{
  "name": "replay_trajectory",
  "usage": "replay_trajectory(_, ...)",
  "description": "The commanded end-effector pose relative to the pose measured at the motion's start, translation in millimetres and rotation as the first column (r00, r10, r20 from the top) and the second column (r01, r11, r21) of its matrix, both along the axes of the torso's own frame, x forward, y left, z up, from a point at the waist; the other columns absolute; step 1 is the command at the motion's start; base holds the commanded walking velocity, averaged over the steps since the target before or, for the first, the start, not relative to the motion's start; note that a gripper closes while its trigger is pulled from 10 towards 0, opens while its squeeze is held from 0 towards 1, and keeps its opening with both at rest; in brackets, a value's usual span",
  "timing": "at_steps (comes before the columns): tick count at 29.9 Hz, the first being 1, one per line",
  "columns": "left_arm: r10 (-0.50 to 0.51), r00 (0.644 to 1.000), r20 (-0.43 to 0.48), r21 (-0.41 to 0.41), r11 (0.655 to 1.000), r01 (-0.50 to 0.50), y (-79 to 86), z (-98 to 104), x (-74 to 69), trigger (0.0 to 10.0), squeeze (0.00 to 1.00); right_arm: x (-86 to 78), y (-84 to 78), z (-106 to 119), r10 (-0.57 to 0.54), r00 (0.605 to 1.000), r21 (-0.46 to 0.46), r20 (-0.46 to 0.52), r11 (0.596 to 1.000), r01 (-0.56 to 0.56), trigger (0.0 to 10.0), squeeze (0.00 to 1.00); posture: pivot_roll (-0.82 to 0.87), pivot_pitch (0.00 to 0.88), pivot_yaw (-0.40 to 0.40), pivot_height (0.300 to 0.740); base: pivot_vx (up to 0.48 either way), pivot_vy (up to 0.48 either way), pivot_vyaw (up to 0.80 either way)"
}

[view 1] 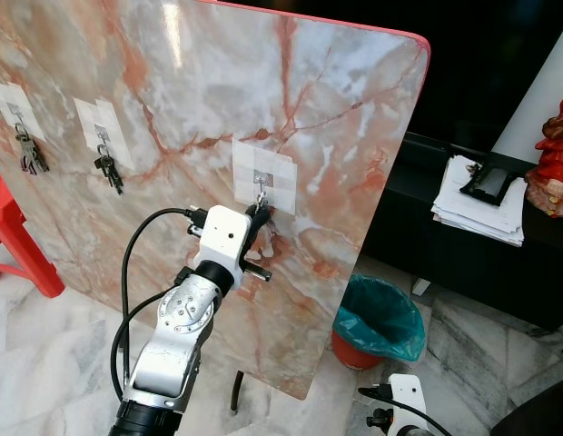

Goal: Hang keys on a hook

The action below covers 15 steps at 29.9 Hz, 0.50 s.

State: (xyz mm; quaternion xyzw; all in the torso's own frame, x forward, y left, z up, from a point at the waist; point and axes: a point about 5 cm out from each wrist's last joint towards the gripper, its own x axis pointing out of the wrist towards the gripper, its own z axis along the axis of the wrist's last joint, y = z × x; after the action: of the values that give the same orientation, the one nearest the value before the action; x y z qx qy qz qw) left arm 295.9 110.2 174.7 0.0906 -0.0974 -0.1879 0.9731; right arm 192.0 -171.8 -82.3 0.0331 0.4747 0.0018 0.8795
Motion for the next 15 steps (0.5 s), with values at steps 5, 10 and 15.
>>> replay_trajectory(5, 0.007, 1.000, -0.022, 0.023, 1.000, -0.007, 0.3, -4.1, 1.1, 10.0, 1.00, -0.3, -2.8, 0.0, -0.005, 1.000, -0.007, -0.004, 1.000, 0.005, 10.0, 0.00, 0.16, 0.013, -0.084, 0.740, 0.000, 0.000, 0.00)
replay_trajectory(10, 0.009, 1.000, -0.023, 0.024, 1.000, -0.008, 0.9, -4.7, -0.1, 10.0, 1.00, -0.3, -2.9, 0.0, -0.005, 1.000, -0.007, -0.004, 1.000, 0.005, 10.0, 0.00, 0.16, 0.013, -0.085, 0.740, 0.000, 0.000, 0.00)
replay_trajectory(15, 0.031, 0.999, -0.042, 0.021, 0.999, -0.030, 5.3, -11.1, -7.8, 10.0, 1.00, -0.5, -3.0, 0.0, -0.005, 1.000, -0.007, -0.004, 1.000, 0.004, 10.0, 0.00, 0.16, 0.013, -0.083, 0.740, 0.000, 0.000, 0.00)
